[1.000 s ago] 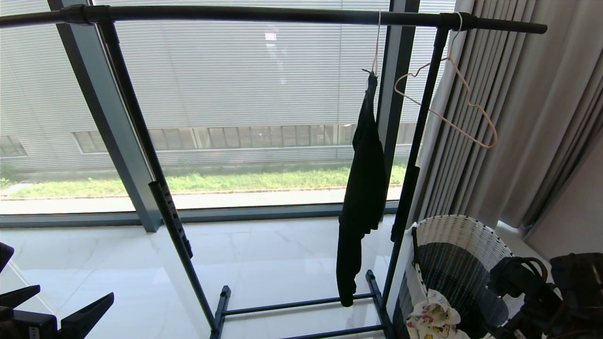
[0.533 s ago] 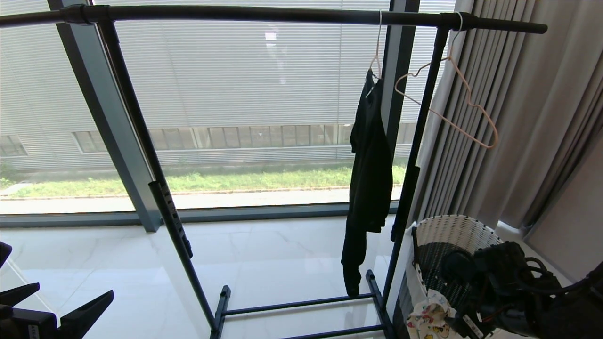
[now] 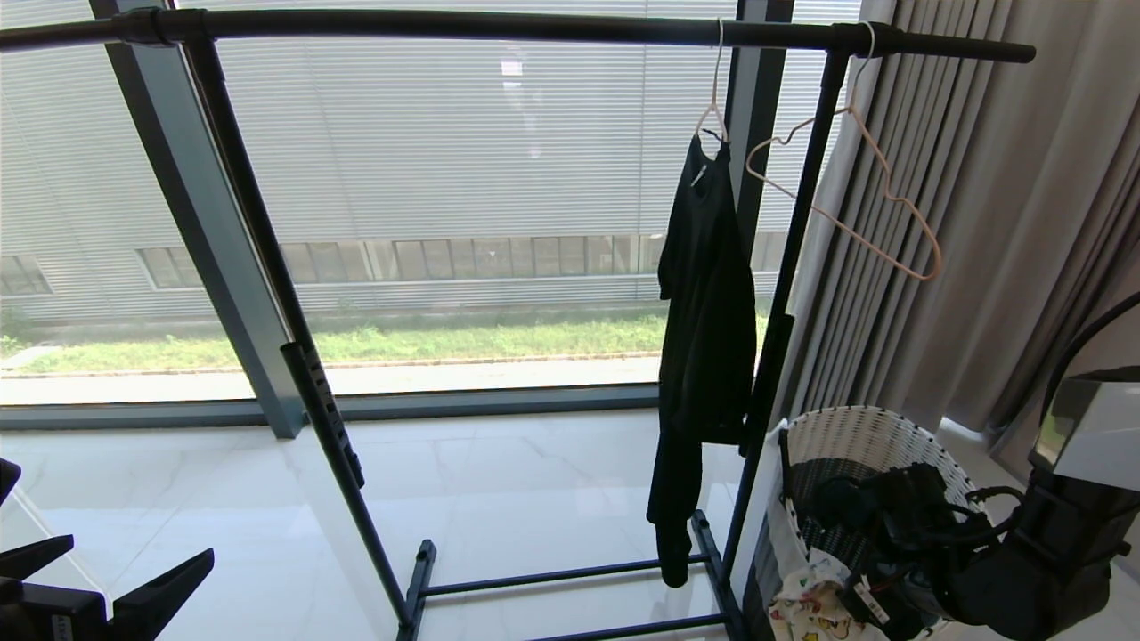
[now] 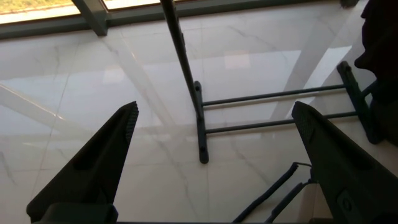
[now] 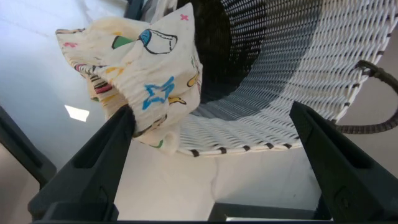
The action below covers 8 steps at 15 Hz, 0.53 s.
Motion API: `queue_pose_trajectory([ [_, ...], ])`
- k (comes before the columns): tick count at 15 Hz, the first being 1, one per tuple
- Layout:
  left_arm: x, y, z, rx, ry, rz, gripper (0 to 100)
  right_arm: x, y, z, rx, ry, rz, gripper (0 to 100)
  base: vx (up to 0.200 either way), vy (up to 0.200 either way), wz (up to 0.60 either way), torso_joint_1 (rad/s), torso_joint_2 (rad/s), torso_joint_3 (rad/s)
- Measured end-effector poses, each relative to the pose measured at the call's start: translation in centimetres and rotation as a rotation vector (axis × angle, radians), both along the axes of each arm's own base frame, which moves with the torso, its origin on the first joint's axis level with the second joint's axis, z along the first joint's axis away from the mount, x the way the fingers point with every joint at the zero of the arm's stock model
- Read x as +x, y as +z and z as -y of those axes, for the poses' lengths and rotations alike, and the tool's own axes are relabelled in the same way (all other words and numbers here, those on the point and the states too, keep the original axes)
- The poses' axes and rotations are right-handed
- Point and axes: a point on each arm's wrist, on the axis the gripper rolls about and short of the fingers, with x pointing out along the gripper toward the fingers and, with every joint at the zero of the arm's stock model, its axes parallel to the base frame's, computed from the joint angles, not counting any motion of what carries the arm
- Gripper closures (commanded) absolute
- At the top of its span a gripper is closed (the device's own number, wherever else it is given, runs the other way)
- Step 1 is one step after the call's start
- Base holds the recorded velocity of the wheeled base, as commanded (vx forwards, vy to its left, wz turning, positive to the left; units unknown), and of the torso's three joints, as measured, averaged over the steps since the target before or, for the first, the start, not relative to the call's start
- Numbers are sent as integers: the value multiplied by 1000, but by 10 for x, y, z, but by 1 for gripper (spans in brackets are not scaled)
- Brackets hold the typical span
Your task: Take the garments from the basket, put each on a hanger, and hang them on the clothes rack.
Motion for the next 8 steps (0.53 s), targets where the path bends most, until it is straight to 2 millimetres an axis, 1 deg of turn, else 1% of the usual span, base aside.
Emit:
queue_pose_trajectory([
  [6, -1, -1, 0, 0, 0, -1, 0, 8, -13, -3, 8, -2, 28, 0, 0, 0, 0, 0, 0, 0],
  [7, -1, -1, 0, 0, -1, -3, 0, 8, -15, -3, 7, -2, 23, 100, 0, 0, 0, 0, 0, 0],
  [8, -1, -2, 0, 0, 0, -3, 0, 8, -16, -3, 6, -2, 19, 100, 0, 0, 0, 0, 0, 0],
])
